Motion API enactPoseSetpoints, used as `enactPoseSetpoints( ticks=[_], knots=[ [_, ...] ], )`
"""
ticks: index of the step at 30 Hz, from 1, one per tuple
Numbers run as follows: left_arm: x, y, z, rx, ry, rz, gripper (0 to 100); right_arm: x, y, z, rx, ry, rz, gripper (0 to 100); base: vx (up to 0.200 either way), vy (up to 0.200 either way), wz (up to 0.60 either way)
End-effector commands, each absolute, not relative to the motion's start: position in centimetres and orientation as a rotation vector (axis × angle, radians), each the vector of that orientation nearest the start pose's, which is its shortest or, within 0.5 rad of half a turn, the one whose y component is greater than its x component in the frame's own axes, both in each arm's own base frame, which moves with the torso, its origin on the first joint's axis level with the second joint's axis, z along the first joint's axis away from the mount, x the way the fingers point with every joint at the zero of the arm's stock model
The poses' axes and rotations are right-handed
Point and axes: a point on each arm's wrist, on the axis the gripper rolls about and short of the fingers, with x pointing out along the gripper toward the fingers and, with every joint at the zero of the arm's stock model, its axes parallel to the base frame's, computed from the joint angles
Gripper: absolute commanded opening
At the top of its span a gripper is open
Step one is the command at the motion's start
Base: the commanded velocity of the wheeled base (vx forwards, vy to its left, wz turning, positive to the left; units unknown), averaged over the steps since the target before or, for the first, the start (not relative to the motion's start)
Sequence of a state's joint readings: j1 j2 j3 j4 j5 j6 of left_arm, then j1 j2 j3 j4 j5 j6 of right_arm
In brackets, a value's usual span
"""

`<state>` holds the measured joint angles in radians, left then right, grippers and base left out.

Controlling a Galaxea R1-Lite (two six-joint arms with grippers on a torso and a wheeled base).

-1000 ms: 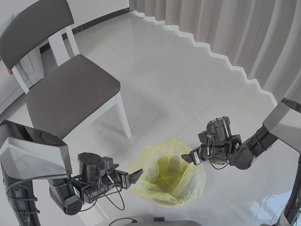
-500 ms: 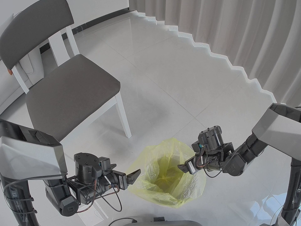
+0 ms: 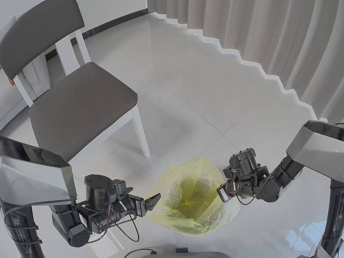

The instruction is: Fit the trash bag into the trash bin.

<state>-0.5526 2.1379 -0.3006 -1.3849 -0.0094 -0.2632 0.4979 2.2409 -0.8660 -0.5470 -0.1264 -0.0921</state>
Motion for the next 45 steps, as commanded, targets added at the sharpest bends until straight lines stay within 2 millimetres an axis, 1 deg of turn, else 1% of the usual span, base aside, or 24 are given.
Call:
enactPoseSetpoints(
  ticks=[1, 2, 5, 6, 8, 11, 13, 14, 15, 17, 23, 24, 25, 31, 32, 33, 34, 35, 36, 37, 41, 45],
  knots=[
    [23.7, -14.8, 1.9, -0.129, 0.514, -0.492, 100, 31.5, 15.4, 1.3, -0.348, 0.776, 0.362, 0, 0.0, 0.0, 0.0],
    [23.7, -14.8, 1.9, -0.13, 0.514, -0.494, 100, 31.5, 15.3, 1.3, -0.349, 0.776, 0.361, 0, 0.0, 0.0, 0.0],
    [23.7, -14.8, 1.9, -0.136, 0.519, -0.493, 100, 30.4, 14.7, 1.4, -0.36, 0.795, 0.362, 0, 0.0, 0.0, 0.0],
    [23.7, -14.8, 1.9, -0.136, 0.519, -0.493, 100, 30.4, 14.7, 1.4, -0.36, 0.795, 0.362, 0, 0.0, 0.0, 0.0],
    [23.6, -14.9, 1.8, -0.134, 0.523, -0.497, 100, 29.3, 14.5, 1.3, -0.37, 0.814, 0.372, 0, 0.0, 0.0, 0.0],
    [23.4, -14.8, 1.7, -0.132, 0.53, -0.495, 100, 28.7, 14.4, 1.8, -0.37, 0.809, 0.375, 0, 0.0, 0.0, 0.0],
    [23.4, -14.7, 1.7, -0.132, 0.531, -0.491, 100, 28.2, 14.1, 2.8, -0.365, 0.789, 0.375, 0, 0.0, 0.0, 0.0],
    [23.4, -14.7, 1.7, -0.132, 0.531, -0.491, 100, 28.2, 14.1, 2.8, -0.365, 0.789, 0.375, 0, 0.0, 0.0, 0.0],
    [23.4, -14.6, 1.7, -0.134, 0.533, -0.49, 100, 27.8, 13.9, 3.1, -0.364, 0.788, 0.375, 0, 0.0, 0.0, 0.0],
    [23.3, -14.6, 1.7, -0.132, 0.536, -0.492, 100, 27.3, 13.6, 2.9, -0.369, 0.804, 0.375, 0, 0.0, 0.0, 0.0],
    [23.0, -14.9, 1.6, -0.127, 0.543, -0.502, 100, 25.7, 12.8, 1.2, -0.384, 0.883, 0.375, 0, 0.0, 0.0, 0.0],
    [23.0, -14.9, 1.6, -0.126, 0.543, -0.503, 100, 25.4, 12.7, 0.4, -0.387, 0.896, 0.376, 0, 0.0, 0.0, 0.0],
    [23.0, -14.9, 1.6, -0.125, 0.543, -0.504, 100, 25.3, 12.7, 0.2, -0.387, 0.893, 0.376, 0, 0.0, 0.0, 0.0],
    [23.1, -15.0, 1.5, -0.124, 0.544, -0.505, 100, 25.5, 12.7, -3.0, -0.38, 0.837, 0.379, 0, 0.0, 0.0, 0.0],
    [23.1, -15.0, 1.3, -0.123, 0.551, -0.505, 100, 25.6, 12.8, -3.4, -0.38, 0.832, 0.381, 0, 0.0, 0.0, 0.0],
    [23.1, -15.0, 1.3, -0.123, 0.551, -0.505, 100, 25.6, 12.8, -3.4, -0.38, 0.832, 0.381, 0, 0.0, 0.0, 0.0],
    [23.2, -15.1, 1.2, -0.123, 0.552, -0.505, 100, 25.8, 12.9, -4.4, -0.383, 0.83, 0.383, 0, 0.0, 0.0, 0.0],
    [23.3, -15.1, 1.0, -0.12, 0.554, -0.501, 100, 25.9, 13.0, -4.9, -0.386, 0.832, 0.385, 0, 0.0, 0.0, 0.0],
    [23.3, -15.1, 1.0, -0.12, 0.554, -0.501, 100, 25.9, 13.0, -4.9, -0.386, 0.832, 0.385, 0, 0.0, 0.0, 0.0],
    [23.5, -15.2, 0.9, -0.12, 0.554, -0.501, 100, 25.9, 13.0, -5.6, -0.388, 0.841, 0.393, 0, 0.0, 0.0, 0.0],
    [23.9, -15.5, 0.8, -0.123, 0.549, -0.503, 100, 25.7, 13.2, -6.3, -0.396, 0.859, 0.405, 0, 0.0, 0.0, 0.0],
    [24.2, -15.7, 0.6, -0.123, 0.546, -0.505, 100, 25.7, 13.2, -6.2, -0.398, 0.858, 0.405, 0, 0.0, 0.0, 0.0]
  ],
)
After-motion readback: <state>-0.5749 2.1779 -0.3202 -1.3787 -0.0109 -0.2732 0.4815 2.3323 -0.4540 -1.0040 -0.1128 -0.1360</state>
